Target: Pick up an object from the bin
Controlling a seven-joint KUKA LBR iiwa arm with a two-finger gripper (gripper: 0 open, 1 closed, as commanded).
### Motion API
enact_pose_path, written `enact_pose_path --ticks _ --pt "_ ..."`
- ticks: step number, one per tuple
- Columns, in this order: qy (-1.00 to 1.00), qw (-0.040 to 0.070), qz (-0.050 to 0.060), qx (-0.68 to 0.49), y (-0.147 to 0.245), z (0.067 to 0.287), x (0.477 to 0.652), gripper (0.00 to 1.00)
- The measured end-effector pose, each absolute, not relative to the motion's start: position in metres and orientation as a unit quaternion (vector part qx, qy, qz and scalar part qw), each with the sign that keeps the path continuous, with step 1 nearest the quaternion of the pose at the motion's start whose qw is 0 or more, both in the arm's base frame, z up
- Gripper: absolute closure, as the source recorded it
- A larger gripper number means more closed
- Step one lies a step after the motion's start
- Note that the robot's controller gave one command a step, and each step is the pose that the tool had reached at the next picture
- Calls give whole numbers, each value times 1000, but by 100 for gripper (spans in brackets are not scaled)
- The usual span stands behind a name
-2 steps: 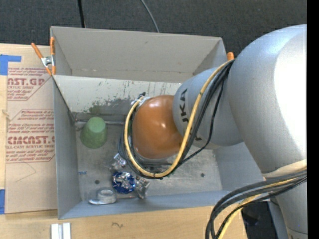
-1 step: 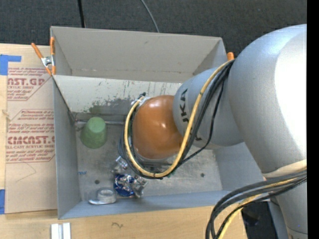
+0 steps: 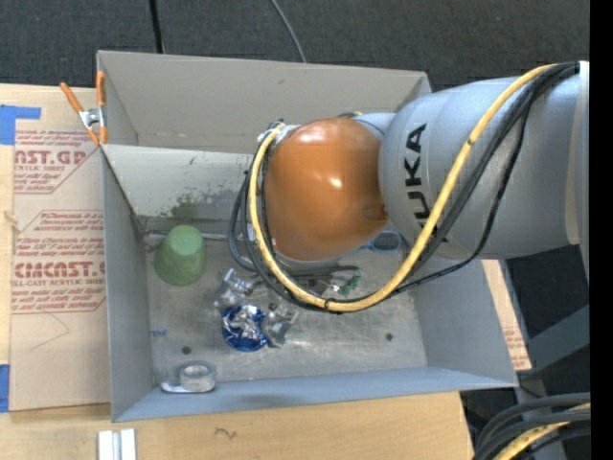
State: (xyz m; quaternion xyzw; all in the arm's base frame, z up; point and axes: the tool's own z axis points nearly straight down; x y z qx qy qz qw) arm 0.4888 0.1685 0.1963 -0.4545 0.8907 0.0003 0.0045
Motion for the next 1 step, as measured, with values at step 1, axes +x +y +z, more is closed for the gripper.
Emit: enact_pose_path --ticks 1 --pt "825 5 0 -565 199 325 513 100"
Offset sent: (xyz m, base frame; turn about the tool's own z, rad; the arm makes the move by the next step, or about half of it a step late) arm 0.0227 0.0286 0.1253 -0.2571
